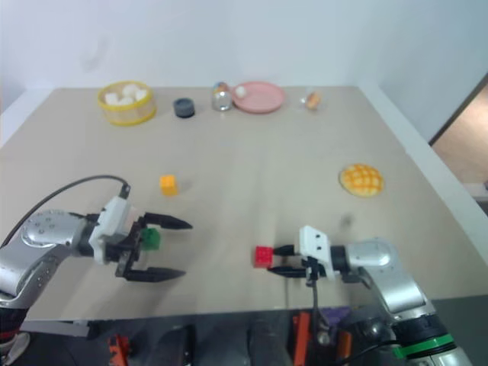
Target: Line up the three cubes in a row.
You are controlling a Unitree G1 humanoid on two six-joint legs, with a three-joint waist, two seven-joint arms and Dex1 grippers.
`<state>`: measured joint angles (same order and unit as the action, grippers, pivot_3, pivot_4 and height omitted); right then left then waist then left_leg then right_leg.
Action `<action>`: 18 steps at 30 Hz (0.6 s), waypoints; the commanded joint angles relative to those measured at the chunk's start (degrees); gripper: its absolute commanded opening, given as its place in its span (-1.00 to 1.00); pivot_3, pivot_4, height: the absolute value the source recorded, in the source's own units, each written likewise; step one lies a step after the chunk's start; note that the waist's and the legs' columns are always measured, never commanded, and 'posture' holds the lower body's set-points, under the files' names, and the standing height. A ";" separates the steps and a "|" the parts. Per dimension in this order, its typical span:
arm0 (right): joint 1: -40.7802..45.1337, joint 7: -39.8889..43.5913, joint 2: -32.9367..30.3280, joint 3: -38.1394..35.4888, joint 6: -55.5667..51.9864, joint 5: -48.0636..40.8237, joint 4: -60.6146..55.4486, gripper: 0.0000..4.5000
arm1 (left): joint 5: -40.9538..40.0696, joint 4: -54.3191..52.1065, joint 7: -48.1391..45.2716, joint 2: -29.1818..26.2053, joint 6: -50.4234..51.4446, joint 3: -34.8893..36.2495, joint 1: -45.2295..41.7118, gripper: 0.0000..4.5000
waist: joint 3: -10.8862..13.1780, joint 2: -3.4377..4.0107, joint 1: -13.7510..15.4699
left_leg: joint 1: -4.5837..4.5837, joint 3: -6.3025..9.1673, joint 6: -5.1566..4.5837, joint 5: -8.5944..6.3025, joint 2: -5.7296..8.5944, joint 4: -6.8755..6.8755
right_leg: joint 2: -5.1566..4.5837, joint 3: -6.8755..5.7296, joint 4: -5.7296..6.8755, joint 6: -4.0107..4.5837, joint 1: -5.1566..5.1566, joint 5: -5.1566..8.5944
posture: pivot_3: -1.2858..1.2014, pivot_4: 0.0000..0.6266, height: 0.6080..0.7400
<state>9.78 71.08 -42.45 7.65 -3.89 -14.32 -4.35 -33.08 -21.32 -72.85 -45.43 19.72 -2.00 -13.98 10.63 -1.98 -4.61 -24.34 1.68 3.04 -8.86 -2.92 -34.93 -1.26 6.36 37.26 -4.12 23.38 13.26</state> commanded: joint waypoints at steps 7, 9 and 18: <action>4.69 -3.43 0.61 -2.08 2.70 1.81 6.14 -0.50 | 1.16 0.28 -0.53 0.43 -2.60 0.31 -0.42 1.00 | 0.00 0.00 -0.03 | 0.02 -0.03 0.00 0.01 0.00 -0.01 | -0.01 0.00 0.00 0.04 0.00 -0.03 | 0.03 -0.52 1.00; 7.84 -3.75 0.53 -4.00 1.87 0.20 9.25 -0.50 | 1.23 0.59 -0.82 0.52 -2.88 0.24 -0.46 1.00 | 0.02 -0.01 -0.01 | 0.03 -0.04 0.00 0.03 0.02 -0.08 | -0.04 0.02 0.00 0.06 0.01 -0.05 | 0.03 -0.52 1.00; 14.13 3.94 -0.13 -1.70 5.70 0.82 17.07 -0.50 | 2.04 1.80 -1.68 1.51 -4.39 -0.51 -0.77 1.00 | 0.03 -0.02 0.19 | -0.07 -0.08 -0.02 0.02 0.07 0.02 | -0.10 0.02 -0.01 -0.02 0.05 -0.02 | 0.03 -0.52 1.00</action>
<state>22.41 72.38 -42.33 5.26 0.40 -13.25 12.22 -31.21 -19.01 -74.23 -43.89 16.32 -2.55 -14.19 10.66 -2.00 -4.41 -24.42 1.60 3.02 -8.84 -2.85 -34.87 -1.36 6.38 37.25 -4.15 23.44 13.26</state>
